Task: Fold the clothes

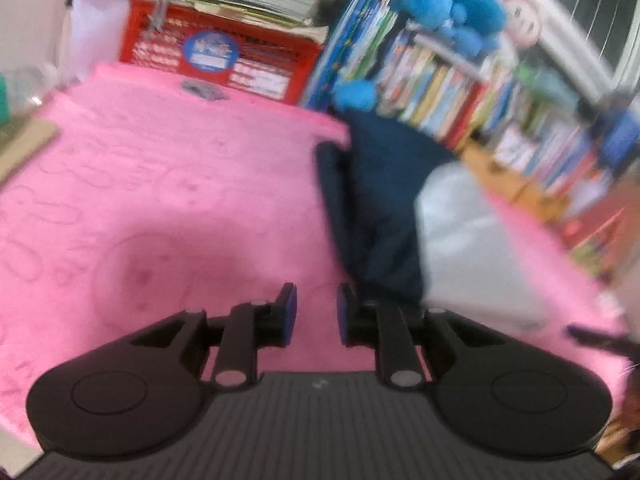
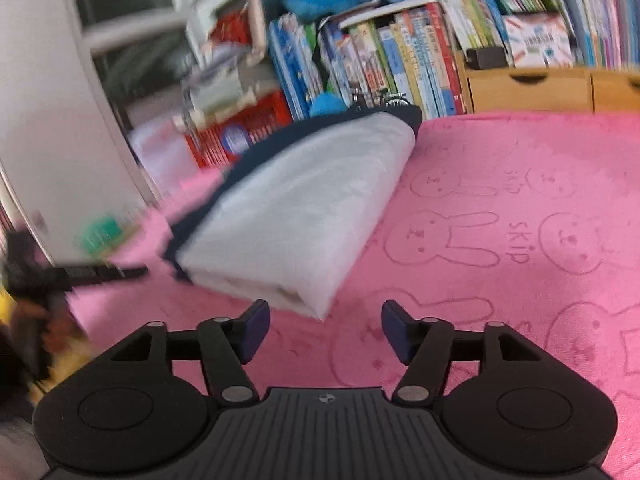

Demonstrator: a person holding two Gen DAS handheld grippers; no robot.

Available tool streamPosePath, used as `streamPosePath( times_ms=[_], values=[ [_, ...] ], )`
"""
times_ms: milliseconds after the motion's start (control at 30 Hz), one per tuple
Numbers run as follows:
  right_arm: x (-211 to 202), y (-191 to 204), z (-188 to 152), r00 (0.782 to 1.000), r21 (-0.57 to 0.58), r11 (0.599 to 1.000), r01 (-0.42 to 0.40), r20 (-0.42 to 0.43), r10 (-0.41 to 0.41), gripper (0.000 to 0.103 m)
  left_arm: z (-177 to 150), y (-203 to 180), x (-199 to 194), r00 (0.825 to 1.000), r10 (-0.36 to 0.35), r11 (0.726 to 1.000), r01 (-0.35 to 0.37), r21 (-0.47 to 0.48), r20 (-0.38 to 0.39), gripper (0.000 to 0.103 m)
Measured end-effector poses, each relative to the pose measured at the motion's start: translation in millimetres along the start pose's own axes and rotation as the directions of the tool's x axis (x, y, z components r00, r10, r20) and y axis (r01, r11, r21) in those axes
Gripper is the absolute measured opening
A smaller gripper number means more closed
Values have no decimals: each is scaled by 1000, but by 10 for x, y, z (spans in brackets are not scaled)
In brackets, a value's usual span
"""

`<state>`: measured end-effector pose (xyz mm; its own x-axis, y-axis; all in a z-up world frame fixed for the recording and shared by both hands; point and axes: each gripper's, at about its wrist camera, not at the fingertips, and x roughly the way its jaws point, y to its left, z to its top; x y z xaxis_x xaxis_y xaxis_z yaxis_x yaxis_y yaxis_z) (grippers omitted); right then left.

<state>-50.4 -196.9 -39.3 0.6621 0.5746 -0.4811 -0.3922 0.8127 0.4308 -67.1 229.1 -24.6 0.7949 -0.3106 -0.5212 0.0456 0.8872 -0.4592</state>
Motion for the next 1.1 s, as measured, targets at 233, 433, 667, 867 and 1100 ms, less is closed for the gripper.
streamPosePath(
  times_ms=[233, 433, 667, 867, 1100],
  values=[
    [410, -276, 360, 999, 189, 982, -25, 36, 19, 78, 390, -21, 368, 987, -159, 981, 159, -112, 14, 42],
    [876, -337, 427, 999, 232, 972, 27, -30, -21, 74, 375, 10, 883, 994, -34, 997, 26, -73, -107, 42],
    [1036, -159, 450, 996, 178, 981, 80, -64, -69, 61, 270, -91, 915, 995, -16, 1000, 16, 3, -101, 42],
    [1000, -81, 479, 996, 177, 981, 77, -61, -67, 41, 213, -175, 905, 994, -37, 999, 40, 29, -103, 42],
    [851, -78, 489, 997, 182, 980, 78, -40, -71, 37, 123, -356, 911, 984, -86, 994, 94, 47, -155, 42]
  ],
)
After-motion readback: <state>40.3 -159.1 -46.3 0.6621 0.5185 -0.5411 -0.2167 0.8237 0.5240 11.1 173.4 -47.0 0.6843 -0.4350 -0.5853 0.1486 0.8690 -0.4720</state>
